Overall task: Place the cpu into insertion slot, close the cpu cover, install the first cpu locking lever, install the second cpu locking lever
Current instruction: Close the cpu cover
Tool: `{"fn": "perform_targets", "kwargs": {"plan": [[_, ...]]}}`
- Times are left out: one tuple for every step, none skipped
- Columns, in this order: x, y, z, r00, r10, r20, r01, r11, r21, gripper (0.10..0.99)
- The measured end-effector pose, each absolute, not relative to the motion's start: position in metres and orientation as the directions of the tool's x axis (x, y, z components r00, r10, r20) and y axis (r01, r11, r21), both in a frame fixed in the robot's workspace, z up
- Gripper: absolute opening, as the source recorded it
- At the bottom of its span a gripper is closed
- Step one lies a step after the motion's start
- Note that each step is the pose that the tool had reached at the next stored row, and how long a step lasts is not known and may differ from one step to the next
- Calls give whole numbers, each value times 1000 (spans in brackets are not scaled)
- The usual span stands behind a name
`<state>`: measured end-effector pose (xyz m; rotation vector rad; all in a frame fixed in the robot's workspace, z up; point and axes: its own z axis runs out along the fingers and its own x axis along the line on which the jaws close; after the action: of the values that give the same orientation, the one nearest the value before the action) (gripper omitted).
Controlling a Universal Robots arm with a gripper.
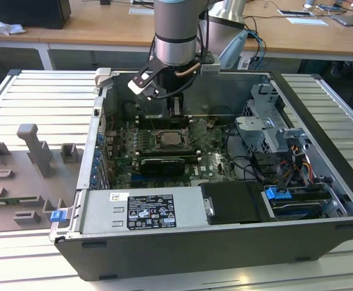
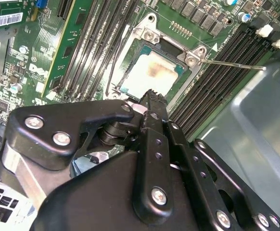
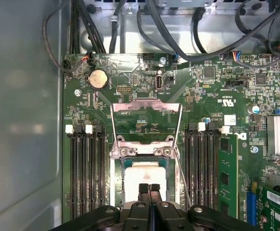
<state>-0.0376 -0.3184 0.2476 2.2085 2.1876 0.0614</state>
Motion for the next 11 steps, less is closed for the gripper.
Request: {"fn": "perform_targets", "kwargs": {"plan": [[-38,-318,248,9,1000,5,999,-10,51,106],[-38,-318,249,9,1000,5,999,-10,51,106],[-38,-318,249,9,1000,5,999,-10,51,106],[-38,-318,250,9,1000,5,999,-10,51,106],[-38,-318,250,9,1000,5,999,-10,51,106],[-38,-318,250,10,1000,5,999,-10,51,106],[-38,-318,251,10,1000,5,999,-10,51,106],[-38,-318,251,10,1000,5,999,-10,51,106],[-38,-318,252,10,1000,5,999,-10,51,106],[-38,-318,252,10,1000,5,999,-10,51,106],[-38,-318,253,10,1000,5,999,-10,51,106]]}}
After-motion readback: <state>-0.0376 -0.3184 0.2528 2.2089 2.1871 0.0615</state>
